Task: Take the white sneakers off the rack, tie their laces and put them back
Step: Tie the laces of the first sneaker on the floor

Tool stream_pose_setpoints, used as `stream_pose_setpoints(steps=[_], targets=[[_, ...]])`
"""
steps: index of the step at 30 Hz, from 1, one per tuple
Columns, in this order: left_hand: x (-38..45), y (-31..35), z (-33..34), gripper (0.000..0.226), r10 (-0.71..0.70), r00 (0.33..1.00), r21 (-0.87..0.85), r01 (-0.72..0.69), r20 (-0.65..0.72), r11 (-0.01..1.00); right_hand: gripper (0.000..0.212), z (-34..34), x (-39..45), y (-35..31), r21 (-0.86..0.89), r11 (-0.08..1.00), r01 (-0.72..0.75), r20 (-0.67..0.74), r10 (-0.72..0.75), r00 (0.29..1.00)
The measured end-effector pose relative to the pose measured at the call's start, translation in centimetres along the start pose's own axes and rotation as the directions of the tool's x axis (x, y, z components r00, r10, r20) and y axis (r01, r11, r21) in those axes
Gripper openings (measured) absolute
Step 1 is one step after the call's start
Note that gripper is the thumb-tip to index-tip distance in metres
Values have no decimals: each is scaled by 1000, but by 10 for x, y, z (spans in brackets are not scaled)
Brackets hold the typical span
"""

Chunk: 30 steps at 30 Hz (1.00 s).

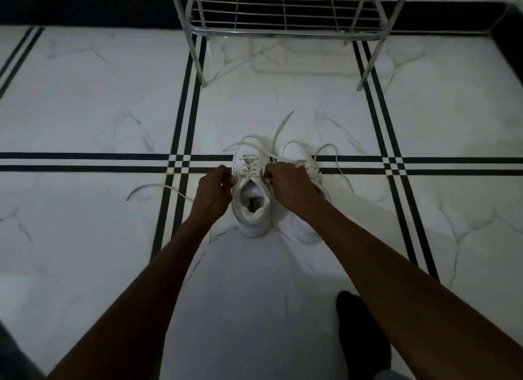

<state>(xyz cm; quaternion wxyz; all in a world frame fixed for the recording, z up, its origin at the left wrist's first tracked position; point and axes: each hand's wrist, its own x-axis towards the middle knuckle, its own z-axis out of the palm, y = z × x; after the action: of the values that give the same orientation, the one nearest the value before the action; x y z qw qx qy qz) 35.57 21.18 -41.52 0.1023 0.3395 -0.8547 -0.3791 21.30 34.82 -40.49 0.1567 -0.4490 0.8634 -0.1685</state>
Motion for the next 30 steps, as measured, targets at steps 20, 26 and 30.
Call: stream_pose_setpoints(steps=[20, 26, 30], targets=[[7, 3, -35, 25, -111, 967, -268, 172, 228, 948, 32, -28, 7, 8, 189, 976, -109, 112, 88, 990], [13, 33, -32, 44, -105, 966, -709, 245, 236, 661, 36, -49, 14, -6, 888, 339, -310, 272, 155, 950], [18, 40, -17, 30, -151, 973, -752, 229, 173, 618, 23, -38, 16, -6, 940, 202, -277, 257, 117, 959]])
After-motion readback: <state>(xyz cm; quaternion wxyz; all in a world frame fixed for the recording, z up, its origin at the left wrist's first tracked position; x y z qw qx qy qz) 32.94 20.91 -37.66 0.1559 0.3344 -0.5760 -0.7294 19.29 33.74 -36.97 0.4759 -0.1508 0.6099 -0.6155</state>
